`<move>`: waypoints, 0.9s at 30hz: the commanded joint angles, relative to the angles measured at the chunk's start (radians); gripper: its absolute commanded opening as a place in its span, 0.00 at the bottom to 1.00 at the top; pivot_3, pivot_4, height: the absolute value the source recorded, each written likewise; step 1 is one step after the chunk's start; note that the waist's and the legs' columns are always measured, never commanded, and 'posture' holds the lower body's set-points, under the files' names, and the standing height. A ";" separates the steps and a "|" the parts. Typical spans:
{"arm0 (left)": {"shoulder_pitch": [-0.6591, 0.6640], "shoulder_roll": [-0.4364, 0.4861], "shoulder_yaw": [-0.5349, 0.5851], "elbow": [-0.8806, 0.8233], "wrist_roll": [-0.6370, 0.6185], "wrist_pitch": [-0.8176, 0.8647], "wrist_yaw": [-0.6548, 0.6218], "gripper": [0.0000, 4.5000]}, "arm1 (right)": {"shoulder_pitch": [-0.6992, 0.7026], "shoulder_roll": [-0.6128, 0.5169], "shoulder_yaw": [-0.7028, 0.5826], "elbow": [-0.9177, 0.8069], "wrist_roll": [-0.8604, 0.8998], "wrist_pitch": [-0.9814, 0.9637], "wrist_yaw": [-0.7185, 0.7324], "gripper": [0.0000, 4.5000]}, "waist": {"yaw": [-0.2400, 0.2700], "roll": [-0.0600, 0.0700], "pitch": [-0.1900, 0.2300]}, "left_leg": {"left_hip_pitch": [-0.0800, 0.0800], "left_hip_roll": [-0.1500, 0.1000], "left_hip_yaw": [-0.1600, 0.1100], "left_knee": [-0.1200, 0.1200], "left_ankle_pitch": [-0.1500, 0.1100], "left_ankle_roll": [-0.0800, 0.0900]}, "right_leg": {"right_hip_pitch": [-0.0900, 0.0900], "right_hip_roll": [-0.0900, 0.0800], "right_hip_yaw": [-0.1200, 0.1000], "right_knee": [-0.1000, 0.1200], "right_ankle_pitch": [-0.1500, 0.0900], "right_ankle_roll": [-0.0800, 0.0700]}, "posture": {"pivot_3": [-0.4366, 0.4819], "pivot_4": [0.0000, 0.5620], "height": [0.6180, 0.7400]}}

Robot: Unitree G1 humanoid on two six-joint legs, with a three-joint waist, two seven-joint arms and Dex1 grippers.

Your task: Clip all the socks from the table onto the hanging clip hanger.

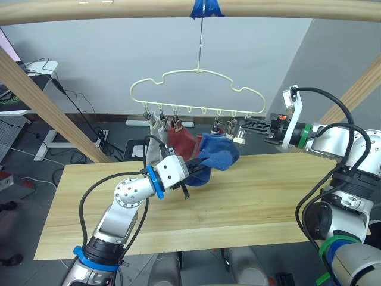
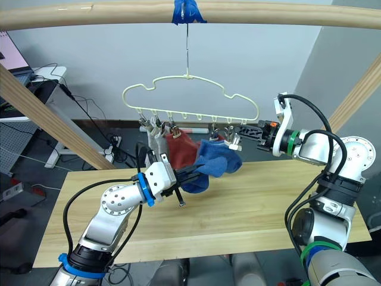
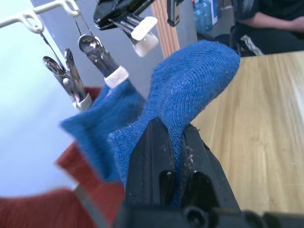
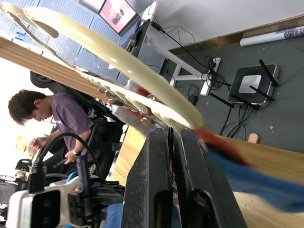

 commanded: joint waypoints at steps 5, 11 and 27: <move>-0.070 -0.033 -0.024 0.035 0.077 -0.048 0.075 0.01 | -0.006 0.038 -0.036 -0.008 0.143 0.008 -0.127 0.00 | -0.005 0.000 0.000 | 0.000 0.000 0.000 0.000 0.000 0.000 | 0.000 0.000 0.000 0.000 -0.001 0.001 | 0.32 0.39 1.00; -0.086 -0.040 -0.020 0.042 0.074 -0.064 0.094 0.01 | -0.005 0.051 -0.044 0.001 0.193 0.005 -0.197 0.00 | -0.008 0.000 0.000 | 0.000 0.000 0.000 0.000 0.000 0.000 | 0.000 0.000 0.000 0.001 0.000 0.000 | 0.32 0.40 1.00; -0.104 -0.053 -0.022 0.055 0.081 -0.055 0.132 0.01 | 0.029 0.029 0.013 0.023 0.373 -0.074 -0.338 0.00 | -0.008 0.000 0.000 | 0.000 0.000 0.000 0.000 0.000 0.000 | 0.000 0.000 0.000 0.000 0.000 0.001 | 0.31 0.41 1.00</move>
